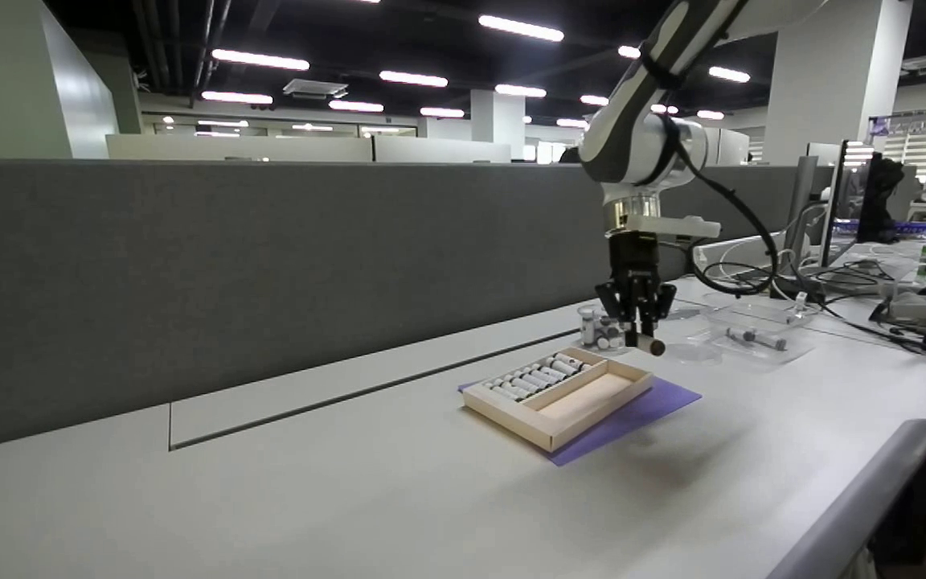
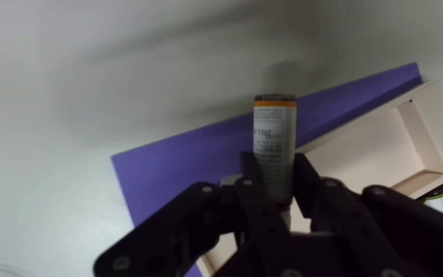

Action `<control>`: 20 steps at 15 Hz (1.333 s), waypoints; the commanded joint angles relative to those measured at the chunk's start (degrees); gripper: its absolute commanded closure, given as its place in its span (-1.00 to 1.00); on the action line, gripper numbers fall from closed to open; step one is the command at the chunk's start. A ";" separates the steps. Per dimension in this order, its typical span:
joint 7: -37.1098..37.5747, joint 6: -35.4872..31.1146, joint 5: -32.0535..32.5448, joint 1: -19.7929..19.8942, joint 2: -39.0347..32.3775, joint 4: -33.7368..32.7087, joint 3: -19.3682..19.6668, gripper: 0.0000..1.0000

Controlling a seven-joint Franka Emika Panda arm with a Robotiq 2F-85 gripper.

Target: Take the object in the lower segment of the box and put it in the plastic container

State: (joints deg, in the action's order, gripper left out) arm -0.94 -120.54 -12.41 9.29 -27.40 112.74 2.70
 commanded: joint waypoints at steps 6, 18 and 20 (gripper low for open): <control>10.49 -17.53 12.15 -0.20 12.75 16.53 11.04 0.90; 25.57 -26.46 28.23 -1.93 10.65 15.41 19.01 0.59; 25.73 -26.46 28.24 -2.09 10.65 15.41 19.00 0.59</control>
State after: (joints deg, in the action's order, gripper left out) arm 24.77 -147.12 15.69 6.72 -16.73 128.30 22.14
